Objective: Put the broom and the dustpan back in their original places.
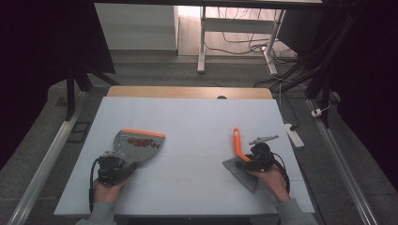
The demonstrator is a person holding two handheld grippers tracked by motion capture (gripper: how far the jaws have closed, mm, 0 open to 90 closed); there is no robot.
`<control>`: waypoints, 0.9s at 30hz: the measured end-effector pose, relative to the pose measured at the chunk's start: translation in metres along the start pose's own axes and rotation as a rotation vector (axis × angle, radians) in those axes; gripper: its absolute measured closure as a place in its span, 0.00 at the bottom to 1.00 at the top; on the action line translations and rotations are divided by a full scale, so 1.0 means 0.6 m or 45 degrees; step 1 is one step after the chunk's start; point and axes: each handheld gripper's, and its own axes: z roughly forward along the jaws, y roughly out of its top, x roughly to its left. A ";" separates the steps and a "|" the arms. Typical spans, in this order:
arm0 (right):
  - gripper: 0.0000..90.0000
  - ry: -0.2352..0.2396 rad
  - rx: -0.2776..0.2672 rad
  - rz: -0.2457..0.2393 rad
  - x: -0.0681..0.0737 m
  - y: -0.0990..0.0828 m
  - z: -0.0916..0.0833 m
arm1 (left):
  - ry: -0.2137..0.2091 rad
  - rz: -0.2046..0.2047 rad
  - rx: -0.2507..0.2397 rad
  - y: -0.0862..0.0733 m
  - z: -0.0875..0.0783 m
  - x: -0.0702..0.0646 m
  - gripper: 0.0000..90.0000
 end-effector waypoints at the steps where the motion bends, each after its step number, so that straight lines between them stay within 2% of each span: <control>1: 0.49 0.001 0.002 0.003 0.000 0.000 0.000 | 0.000 0.003 -0.001 0.000 0.000 -0.001 0.67; 3: 0.48 -0.006 0.003 -0.003 -0.001 0.000 0.000 | -0.001 0.001 -0.001 0.000 0.000 -0.001 0.67; 5: 0.49 -0.045 -0.001 -0.026 0.000 0.000 -0.001 | -0.005 0.000 -0.002 0.000 0.000 -0.001 0.67; 18: 0.51 -0.056 -0.038 -0.025 0.000 0.000 -0.011 | -0.017 0.001 -0.012 -0.001 -0.004 -0.004 0.63; 20: 0.50 -0.068 -0.055 -0.022 0.000 0.000 -0.014 | -0.016 0.006 -0.028 -0.001 -0.008 -0.006 0.58; 24: 0.49 -0.065 -0.093 -0.036 0.001 0.000 -0.023 | 0.019 0.046 -0.060 -0.001 -0.019 -0.012 0.41; 27: 0.49 -0.058 -0.119 -0.051 0.003 0.000 -0.029 | 0.024 0.069 -0.084 -0.001 -0.030 -0.013 0.38</control>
